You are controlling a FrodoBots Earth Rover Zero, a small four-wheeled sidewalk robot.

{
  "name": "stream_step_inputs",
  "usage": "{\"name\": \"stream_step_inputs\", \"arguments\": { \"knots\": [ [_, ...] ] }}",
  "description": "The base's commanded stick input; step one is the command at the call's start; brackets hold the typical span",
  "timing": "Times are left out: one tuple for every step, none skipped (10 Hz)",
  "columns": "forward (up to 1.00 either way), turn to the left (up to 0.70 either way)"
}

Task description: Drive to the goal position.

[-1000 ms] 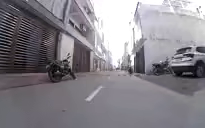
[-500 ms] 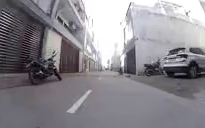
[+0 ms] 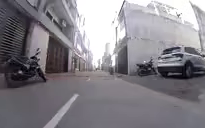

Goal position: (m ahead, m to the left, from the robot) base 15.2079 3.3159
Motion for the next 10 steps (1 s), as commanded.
{"name": "stream_step_inputs", "arguments": {
  "knots": [
    [1.0, 0.0],
    [1.0, 0.0],
    [1.0, 0.0],
    [1.0, 0.0],
    [1.0, 0.0],
    [1.0, 0.0],
    [1.0, 0.0],
    [1.0, 0.0],
    [1.0, 0.12],
    [1.0, 0.27]
  ]
}}
